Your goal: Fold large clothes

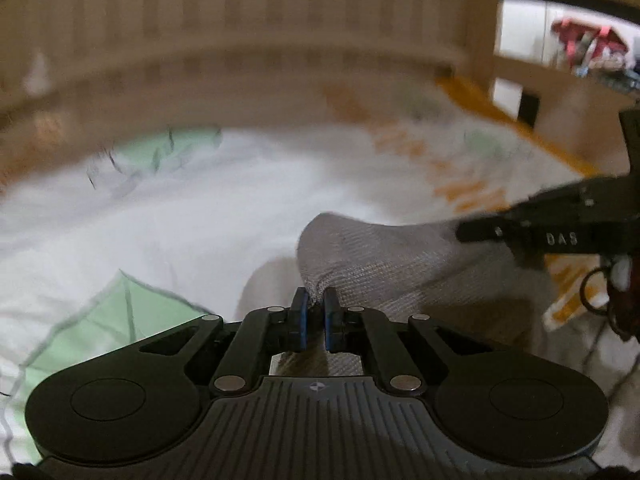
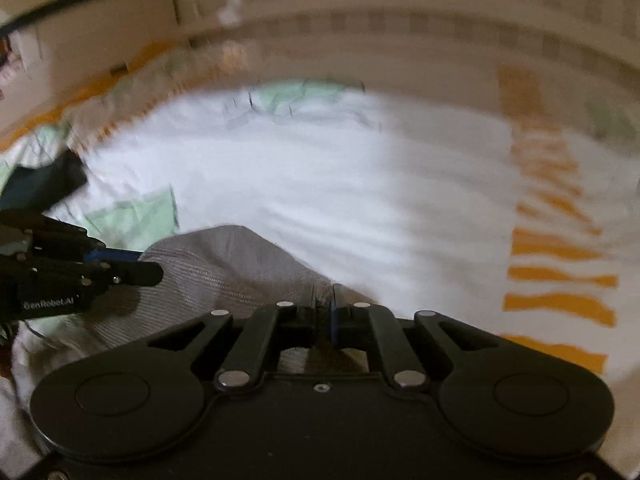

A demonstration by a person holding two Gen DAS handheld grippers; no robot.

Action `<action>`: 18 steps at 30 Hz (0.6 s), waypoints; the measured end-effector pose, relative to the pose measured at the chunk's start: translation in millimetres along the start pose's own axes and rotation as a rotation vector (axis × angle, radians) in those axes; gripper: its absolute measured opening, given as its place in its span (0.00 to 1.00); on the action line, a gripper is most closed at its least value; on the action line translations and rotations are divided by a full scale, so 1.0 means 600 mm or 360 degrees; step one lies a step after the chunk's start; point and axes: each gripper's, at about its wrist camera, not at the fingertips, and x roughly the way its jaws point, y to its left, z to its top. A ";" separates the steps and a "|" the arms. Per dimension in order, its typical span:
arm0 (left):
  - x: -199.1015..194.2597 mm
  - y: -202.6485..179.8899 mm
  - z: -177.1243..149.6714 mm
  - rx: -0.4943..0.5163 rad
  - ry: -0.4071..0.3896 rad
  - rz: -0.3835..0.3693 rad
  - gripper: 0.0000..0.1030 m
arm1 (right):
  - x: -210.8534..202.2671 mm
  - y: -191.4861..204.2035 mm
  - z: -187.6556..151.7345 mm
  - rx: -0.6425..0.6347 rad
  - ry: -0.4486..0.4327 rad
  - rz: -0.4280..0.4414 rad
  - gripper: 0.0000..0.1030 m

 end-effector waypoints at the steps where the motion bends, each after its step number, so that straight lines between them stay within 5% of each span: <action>1: -0.022 -0.005 0.000 -0.0004 -0.0059 -0.0009 0.07 | -0.024 0.002 -0.003 -0.0011 -0.0049 0.0001 0.12; 6: -0.154 -0.076 -0.031 0.0201 -0.0330 -0.0050 0.07 | -0.146 0.031 -0.033 -0.0133 -0.0244 0.0029 0.12; 10: -0.237 -0.145 -0.097 0.0439 -0.0406 -0.0126 0.09 | -0.233 0.067 -0.085 -0.0247 -0.0297 0.0043 0.12; 16: -0.300 -0.224 -0.235 0.0905 -0.0110 -0.0269 0.12 | -0.321 0.110 -0.213 -0.0412 -0.0061 0.0108 0.18; 18: -0.315 -0.232 -0.265 0.0946 -0.0029 -0.0301 0.12 | -0.336 0.119 -0.247 -0.0415 0.0045 0.0130 0.18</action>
